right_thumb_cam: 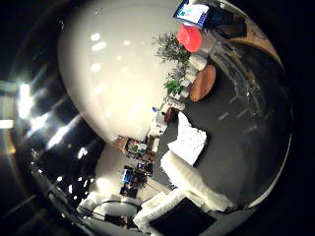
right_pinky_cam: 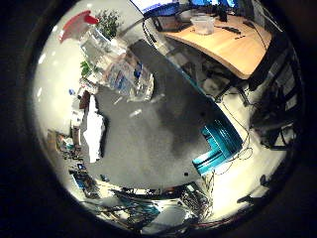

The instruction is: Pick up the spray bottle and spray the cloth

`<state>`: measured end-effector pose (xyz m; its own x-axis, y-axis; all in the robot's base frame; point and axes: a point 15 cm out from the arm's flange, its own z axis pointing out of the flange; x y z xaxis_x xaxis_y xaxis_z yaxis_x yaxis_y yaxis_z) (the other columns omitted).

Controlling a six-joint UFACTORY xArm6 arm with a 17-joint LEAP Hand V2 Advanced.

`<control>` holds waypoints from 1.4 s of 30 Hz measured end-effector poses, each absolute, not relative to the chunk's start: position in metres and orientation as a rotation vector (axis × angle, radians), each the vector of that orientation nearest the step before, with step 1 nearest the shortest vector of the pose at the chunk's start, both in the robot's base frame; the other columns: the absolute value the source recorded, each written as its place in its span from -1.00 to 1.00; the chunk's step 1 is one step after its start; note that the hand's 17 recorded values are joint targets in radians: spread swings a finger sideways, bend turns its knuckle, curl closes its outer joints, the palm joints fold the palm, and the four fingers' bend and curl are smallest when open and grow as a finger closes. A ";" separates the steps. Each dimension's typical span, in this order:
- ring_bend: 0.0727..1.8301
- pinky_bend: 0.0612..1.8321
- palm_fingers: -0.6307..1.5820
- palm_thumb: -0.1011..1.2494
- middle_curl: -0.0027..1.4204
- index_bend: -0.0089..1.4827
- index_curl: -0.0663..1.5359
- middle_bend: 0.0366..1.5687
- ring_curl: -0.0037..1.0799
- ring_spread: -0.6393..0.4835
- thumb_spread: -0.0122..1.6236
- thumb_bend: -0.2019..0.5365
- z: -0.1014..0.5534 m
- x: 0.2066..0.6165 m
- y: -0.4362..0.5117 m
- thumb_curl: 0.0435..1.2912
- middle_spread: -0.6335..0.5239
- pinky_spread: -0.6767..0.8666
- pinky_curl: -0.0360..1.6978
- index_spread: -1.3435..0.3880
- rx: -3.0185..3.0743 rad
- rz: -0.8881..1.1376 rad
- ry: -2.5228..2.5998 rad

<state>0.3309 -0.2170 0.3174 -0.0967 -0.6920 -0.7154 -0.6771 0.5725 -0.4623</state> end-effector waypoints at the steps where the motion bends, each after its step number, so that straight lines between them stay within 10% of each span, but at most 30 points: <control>1: -0.75 -0.69 -0.42 0.03 -0.54 -0.79 -0.63 -0.78 -0.48 0.47 0.45 -0.50 0.317 0.333 -0.220 -0.53 0.52 0.25 -0.58 0.39 -1.116 -0.015 1.797; 42: -0.69 -0.66 -0.40 0.04 -0.52 -0.80 -0.62 -0.74 -0.49 0.42 0.46 -0.51 0.295 0.384 -0.264 -0.55 0.47 0.24 -0.58 0.40 -0.966 0.176 1.596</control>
<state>0.3842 -0.2642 0.2954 0.0467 -0.4800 -0.8760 -0.6597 0.6437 -0.3879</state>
